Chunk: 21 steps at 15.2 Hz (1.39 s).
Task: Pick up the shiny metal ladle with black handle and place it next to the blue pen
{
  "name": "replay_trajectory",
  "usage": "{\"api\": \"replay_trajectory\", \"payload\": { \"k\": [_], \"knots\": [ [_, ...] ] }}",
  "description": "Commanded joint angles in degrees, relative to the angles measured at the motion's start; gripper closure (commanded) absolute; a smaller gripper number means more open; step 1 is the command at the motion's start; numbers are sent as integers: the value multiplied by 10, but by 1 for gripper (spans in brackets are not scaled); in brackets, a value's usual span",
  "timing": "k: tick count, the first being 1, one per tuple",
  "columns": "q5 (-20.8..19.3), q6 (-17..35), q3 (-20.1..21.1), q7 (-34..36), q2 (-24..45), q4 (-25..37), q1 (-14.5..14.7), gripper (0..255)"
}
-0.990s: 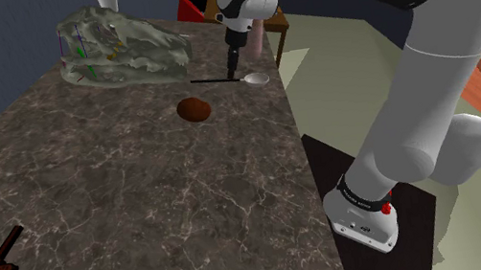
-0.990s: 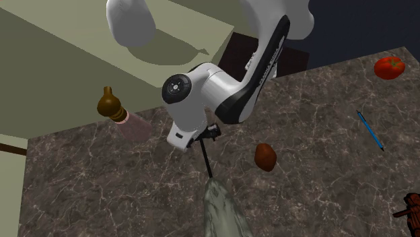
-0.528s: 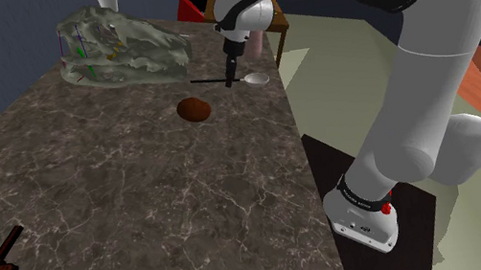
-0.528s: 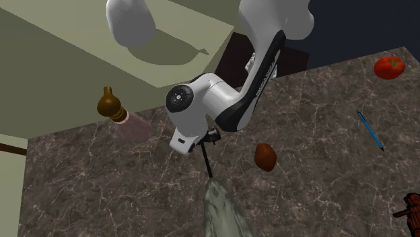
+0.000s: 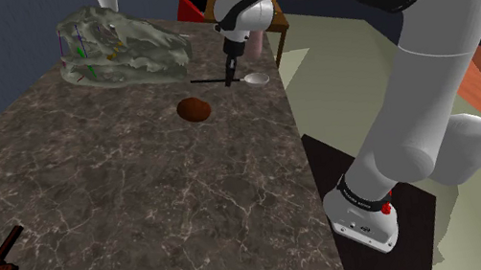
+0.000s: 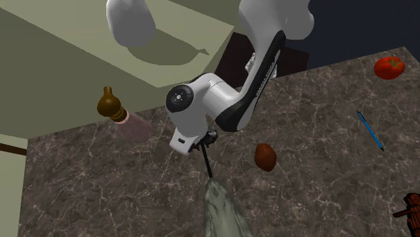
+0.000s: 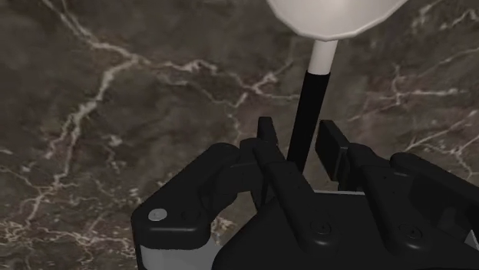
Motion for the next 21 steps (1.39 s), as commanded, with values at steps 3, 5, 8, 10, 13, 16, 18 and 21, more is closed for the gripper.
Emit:
{"api": "replay_trajectory", "payload": {
  "k": [3,5,8,10,13,16,18,21],
  "knots": [
    [0,0,1,0,1,0,0,255],
    [0,-1,1,0,1,0,0,255],
    [0,0,0,0,0,-1,0,255],
    [-6,-13,-2,6,-8,4,2,255],
    [-16,-32,-4,14,-21,13,3,255],
    [-24,-51,-6,22,-33,22,5,255],
    [-30,-64,-7,27,-40,29,5,255],
    [-37,-84,-9,34,-50,41,6,255]
  ]
}}
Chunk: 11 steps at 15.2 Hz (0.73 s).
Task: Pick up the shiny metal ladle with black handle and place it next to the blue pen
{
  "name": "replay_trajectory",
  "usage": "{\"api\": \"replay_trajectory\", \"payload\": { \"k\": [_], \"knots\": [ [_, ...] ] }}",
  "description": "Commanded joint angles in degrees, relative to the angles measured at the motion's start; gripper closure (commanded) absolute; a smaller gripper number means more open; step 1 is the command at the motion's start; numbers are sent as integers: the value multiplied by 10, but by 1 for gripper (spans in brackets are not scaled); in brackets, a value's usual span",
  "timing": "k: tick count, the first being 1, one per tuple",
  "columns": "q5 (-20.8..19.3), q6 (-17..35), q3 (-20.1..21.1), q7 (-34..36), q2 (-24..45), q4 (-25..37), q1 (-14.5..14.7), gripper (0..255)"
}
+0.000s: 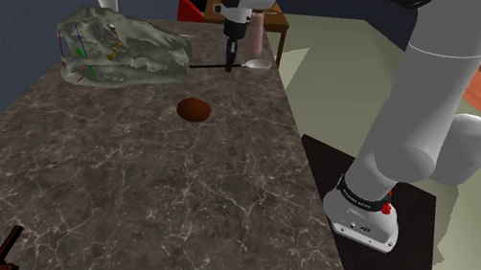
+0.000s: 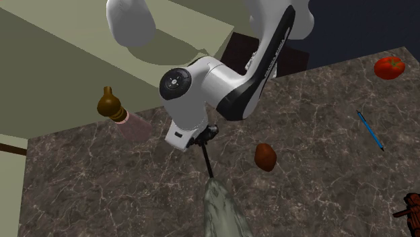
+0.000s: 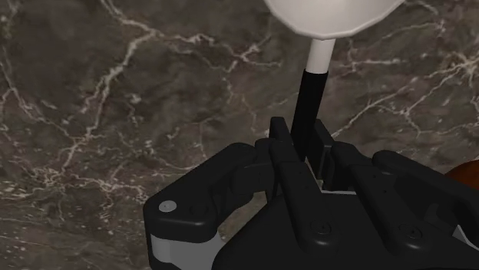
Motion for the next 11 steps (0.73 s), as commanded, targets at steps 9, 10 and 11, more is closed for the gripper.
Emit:
{"api": "replay_trajectory", "payload": {
  "k": [9,10,11],
  "knots": [
    [-25,-55,1,32,-41,22,10,255],
    [-31,-48,6,46,-56,4,18,255],
    [-36,-42,12,61,-70,-13,25,255]
  ]
}}
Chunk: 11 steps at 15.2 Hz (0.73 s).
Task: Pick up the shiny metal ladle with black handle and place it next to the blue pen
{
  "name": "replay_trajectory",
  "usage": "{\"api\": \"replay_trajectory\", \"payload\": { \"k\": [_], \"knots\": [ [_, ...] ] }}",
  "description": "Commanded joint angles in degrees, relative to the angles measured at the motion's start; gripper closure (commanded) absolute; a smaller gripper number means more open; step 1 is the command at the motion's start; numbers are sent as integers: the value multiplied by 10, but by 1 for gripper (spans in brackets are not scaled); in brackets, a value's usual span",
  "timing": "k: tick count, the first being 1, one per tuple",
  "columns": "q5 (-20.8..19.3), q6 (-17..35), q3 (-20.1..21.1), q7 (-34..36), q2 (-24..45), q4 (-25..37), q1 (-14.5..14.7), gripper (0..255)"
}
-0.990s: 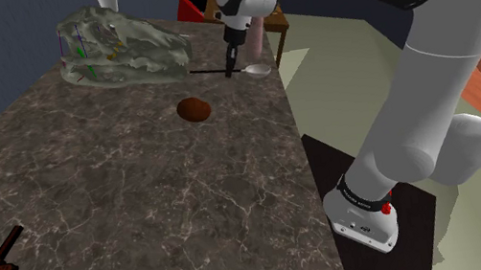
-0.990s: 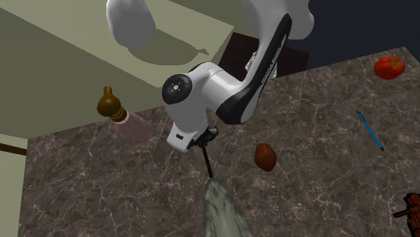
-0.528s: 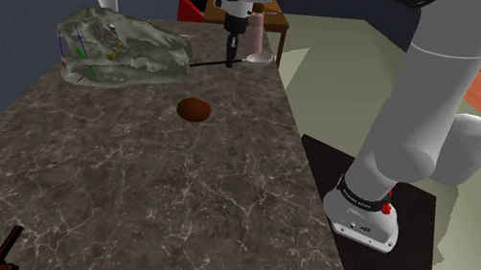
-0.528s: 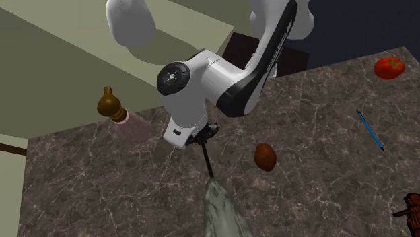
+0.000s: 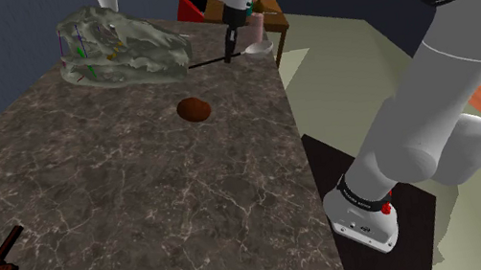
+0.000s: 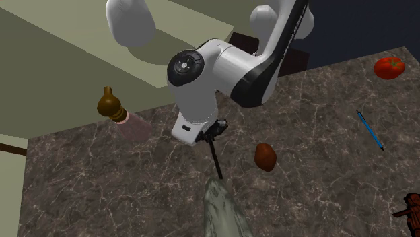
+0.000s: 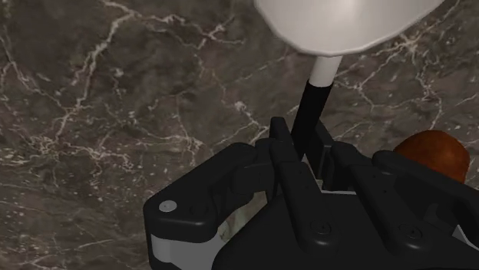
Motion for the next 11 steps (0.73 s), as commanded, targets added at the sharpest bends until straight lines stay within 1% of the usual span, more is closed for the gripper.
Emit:
{"api": "replay_trajectory", "payload": {
  "k": [1,6,11],
  "knots": [
    [-11,11,11,29,-27,-32,15,255],
    [-32,35,46,104,-88,-102,47,255],
    [-42,53,88,178,-135,-157,75,255]
  ]
}}
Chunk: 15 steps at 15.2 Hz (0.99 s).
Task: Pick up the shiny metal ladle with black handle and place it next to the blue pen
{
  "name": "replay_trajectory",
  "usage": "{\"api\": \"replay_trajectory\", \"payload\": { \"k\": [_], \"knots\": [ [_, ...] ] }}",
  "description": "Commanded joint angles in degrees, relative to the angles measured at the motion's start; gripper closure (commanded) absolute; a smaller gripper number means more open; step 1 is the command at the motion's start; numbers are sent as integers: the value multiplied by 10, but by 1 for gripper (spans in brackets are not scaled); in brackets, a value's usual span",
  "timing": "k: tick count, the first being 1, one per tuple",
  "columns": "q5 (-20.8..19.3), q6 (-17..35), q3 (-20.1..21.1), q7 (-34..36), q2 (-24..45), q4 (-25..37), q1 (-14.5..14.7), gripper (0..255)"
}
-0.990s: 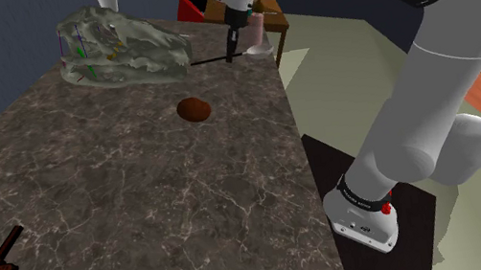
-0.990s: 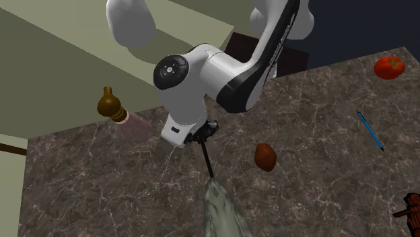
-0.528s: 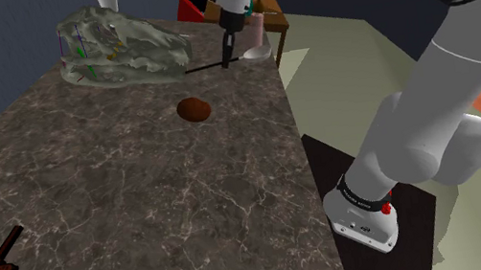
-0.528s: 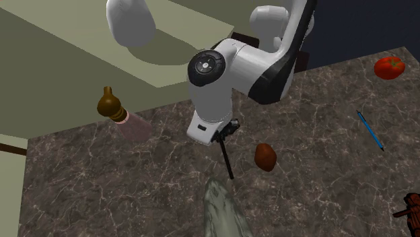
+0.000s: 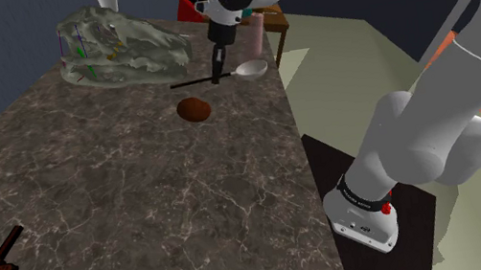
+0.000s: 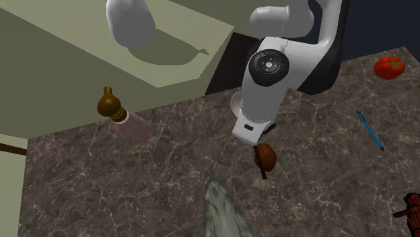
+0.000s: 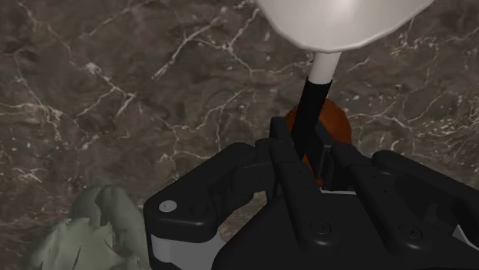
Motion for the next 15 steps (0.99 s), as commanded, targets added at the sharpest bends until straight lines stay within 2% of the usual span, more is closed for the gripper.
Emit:
{"api": "replay_trajectory", "payload": {
  "k": [1,8,15],
  "knots": [
    [-3,5,17,31,-17,-17,11,255],
    [1,23,82,133,-54,-61,51,255],
    [12,39,150,235,-62,-72,94,255]
  ]
}}
